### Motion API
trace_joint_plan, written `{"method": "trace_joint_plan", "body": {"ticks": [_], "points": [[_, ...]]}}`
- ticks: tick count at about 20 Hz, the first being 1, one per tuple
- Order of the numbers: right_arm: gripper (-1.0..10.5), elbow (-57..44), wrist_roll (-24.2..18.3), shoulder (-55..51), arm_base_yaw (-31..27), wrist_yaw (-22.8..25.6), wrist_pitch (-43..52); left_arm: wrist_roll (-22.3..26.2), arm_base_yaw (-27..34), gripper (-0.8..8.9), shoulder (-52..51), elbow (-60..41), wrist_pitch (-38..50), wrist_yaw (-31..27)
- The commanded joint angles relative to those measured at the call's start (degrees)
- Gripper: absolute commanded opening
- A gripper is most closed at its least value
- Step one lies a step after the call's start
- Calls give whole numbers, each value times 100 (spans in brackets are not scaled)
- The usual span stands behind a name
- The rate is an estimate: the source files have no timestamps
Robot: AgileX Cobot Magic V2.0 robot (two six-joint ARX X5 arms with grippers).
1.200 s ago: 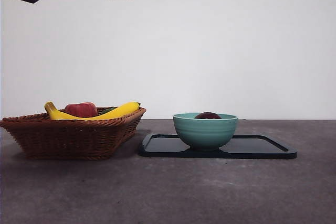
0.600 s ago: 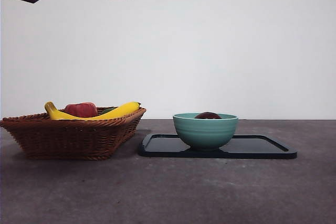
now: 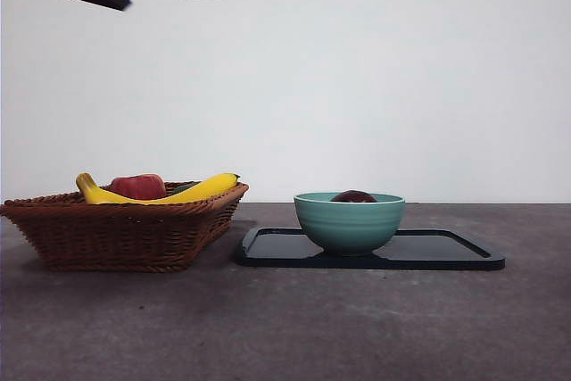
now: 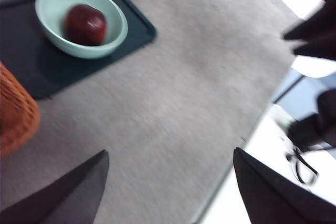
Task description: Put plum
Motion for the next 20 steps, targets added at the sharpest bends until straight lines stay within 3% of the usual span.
{"method": "trace_joint_plan", "body": {"ticks": [1,12,20], "points": [[171,59,22,33,35,-15,37,4,-140,374,664,614,173,-286],[171,59,20,33,35,-13,37,881,-507,374,4430,3801,238,-1067],[171,59,22,33,35,-11,31,1327,-599,373,5845,4310,885,-1086]]}}
